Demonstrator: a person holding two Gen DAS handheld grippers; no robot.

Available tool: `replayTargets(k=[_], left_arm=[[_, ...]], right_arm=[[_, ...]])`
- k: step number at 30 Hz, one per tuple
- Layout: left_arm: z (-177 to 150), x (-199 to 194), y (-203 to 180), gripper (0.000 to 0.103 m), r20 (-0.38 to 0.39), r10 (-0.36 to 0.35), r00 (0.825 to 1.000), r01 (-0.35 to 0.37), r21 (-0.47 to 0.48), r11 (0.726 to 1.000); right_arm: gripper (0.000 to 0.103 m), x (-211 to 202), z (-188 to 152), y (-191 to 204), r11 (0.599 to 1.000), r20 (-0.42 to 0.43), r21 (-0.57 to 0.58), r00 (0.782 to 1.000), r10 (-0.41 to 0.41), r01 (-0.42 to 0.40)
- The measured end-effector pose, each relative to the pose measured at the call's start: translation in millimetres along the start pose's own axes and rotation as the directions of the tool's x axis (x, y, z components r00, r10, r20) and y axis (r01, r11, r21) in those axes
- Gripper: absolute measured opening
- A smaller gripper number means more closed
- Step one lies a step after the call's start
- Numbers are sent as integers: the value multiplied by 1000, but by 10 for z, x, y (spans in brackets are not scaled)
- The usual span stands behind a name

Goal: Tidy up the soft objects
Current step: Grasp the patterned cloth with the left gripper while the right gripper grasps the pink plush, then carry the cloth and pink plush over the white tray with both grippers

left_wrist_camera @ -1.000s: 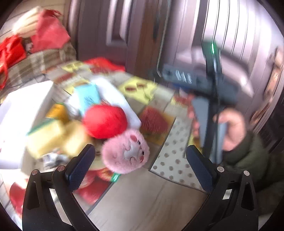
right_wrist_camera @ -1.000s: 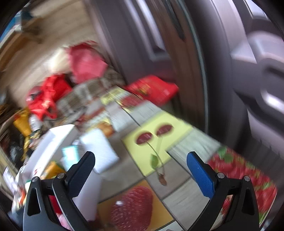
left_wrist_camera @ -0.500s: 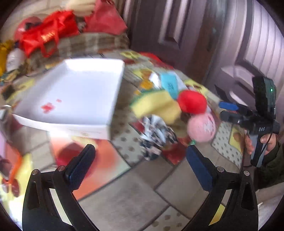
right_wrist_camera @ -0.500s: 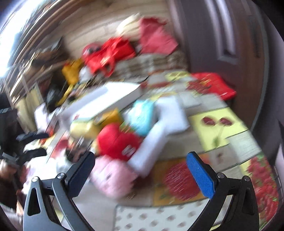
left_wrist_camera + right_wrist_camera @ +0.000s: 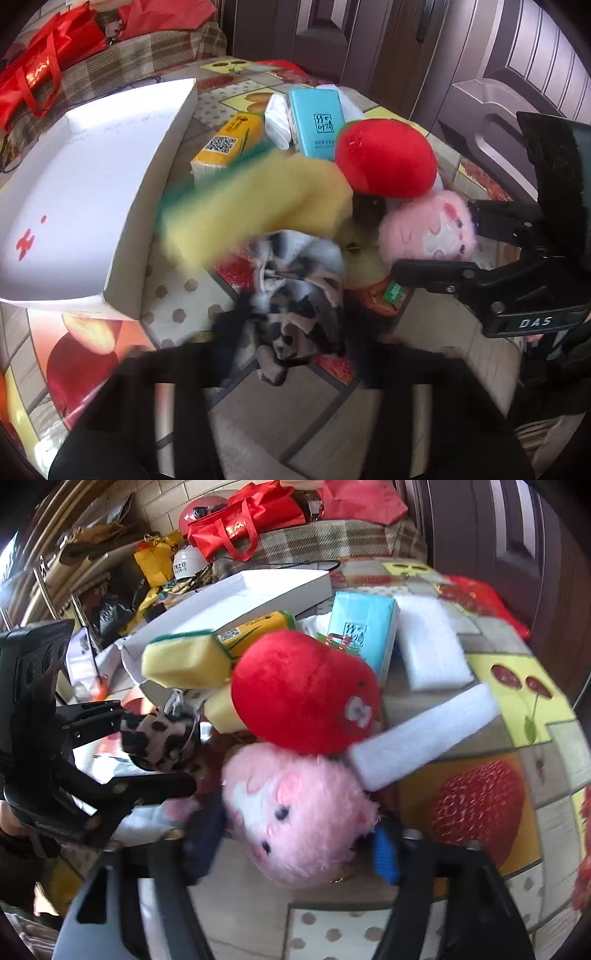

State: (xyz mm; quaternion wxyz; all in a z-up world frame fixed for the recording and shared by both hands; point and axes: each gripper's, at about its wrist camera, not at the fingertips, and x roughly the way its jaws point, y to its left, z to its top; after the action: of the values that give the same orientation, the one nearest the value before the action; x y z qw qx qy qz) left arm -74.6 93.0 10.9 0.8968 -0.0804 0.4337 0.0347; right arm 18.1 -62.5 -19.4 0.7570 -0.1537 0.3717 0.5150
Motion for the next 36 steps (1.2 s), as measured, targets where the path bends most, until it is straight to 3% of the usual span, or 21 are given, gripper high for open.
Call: replayTargets(k=[4, 9, 15, 20, 25, 30, 34, 36], left_arm=[[-69, -132, -15, 34, 41, -20, 999, 20, 6, 1000], [-60, -527, 95, 34, 160, -36, 987, 42, -40, 998], [12, -1002, 150, 34, 311, -12, 950, 32, -61, 998], [80, -1242, 189, 34, 394, -6, 919, 38, -73, 997], [160, -1537, 112, 34, 451, -3, 892, 30, -52, 998], [175, -1968, -186, 34, 516, 21, 856, -36, 18, 999], [216, -2408, -481, 34, 575, 54, 816, -111, 65, 992], [239, -2670, -604, 34, 612, 80, 787, -161, 78, 984]], right_arm=[[48, -88, -56, 35, 997, -4, -44, 998, 60, -60], [48, -360, -18, 129, 985, 85, -66, 983, 163, -157], [48, -600, 38, 101, 990, 208, -36, 968, 143, -139], [48, -853, 75, -22, 993, 286, 34, 953, 103, -117], [48, -1283, 109, -22, 993, 412, 71, 909, 54, -92], [48, -1721, 90, 88, 993, 505, 77, 862, 40, -92], [48, -2120, 113, 195, 992, 574, 65, 817, 52, -109], [48, -2309, 156, 245, 991, 603, 54, 795, 63, -120]])
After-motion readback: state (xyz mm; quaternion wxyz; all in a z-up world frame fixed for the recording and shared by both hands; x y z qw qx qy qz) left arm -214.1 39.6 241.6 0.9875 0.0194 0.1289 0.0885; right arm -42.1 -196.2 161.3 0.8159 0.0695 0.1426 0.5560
